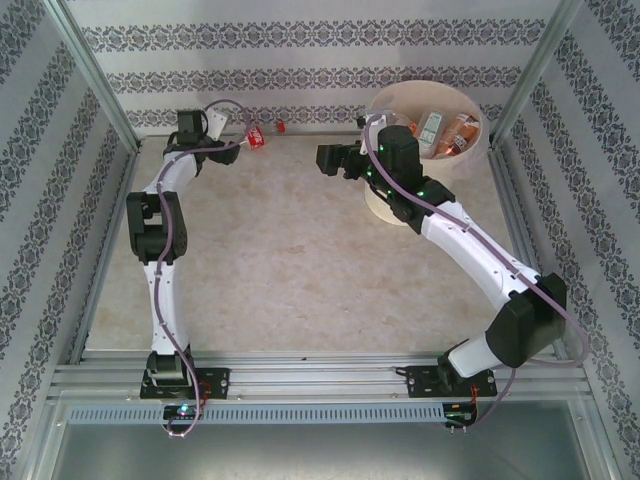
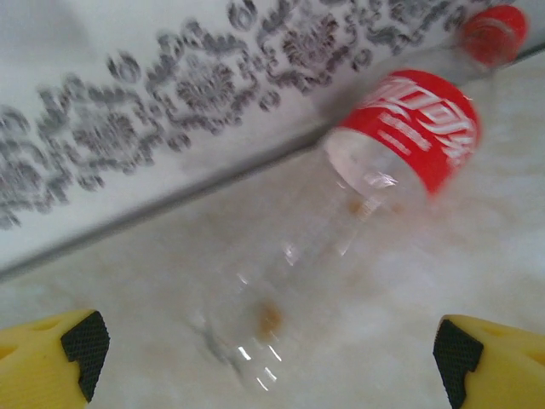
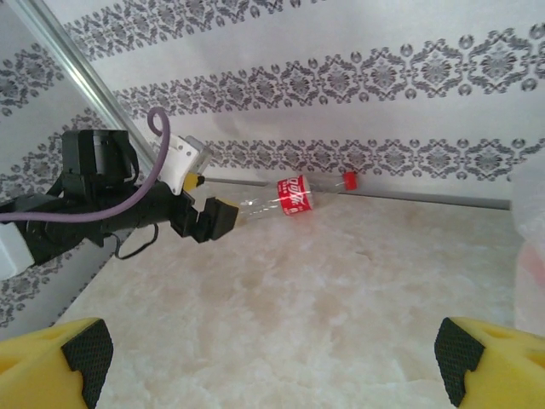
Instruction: Put the plastic bottles in the bin
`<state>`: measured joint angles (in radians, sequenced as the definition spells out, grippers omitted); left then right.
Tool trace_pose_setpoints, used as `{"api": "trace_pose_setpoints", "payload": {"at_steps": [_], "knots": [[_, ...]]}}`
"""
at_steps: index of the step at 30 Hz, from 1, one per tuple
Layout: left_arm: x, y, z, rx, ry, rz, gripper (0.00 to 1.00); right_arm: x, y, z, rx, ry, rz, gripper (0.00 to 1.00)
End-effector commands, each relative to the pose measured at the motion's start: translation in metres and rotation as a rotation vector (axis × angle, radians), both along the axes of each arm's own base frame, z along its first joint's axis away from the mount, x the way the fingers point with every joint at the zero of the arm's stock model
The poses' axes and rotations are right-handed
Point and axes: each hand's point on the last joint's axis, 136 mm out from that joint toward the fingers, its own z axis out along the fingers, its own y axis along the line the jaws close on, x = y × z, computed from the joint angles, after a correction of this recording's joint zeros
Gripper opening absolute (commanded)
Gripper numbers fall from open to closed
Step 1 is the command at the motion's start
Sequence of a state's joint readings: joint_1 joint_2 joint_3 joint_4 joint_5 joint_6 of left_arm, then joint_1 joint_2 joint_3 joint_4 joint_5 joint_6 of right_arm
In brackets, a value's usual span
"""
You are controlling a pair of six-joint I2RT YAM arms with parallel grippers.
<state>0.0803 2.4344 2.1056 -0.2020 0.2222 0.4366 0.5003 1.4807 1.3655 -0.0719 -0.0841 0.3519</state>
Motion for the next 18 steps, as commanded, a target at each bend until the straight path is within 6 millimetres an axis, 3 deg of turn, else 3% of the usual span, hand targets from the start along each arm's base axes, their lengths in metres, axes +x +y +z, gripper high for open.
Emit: {"api": "trace_pose_setpoints", "payload": {"at_steps": [1,8,13,18], "knots": [[0.007,0.008,-0.027,0.175,0.078,-0.092,1.0,-0.004,-0.013,0.007,-0.041,-0.035,-0.054,0.98],[0.018,0.009,-0.046,0.141,0.077,-0.174,1.0,0.001,-0.022,0.01,-0.079,-0.047,-0.108,0.98],[0.028,0.02,-0.056,0.069,0.048,-0.153,1.0,0.006,-0.02,0.012,-0.097,-0.036,-0.113,0.98],[0.023,0.016,-0.07,0.002,0.072,-0.205,1.0,0.014,-0.018,0.006,-0.12,-0.016,-0.124,0.98]]}}
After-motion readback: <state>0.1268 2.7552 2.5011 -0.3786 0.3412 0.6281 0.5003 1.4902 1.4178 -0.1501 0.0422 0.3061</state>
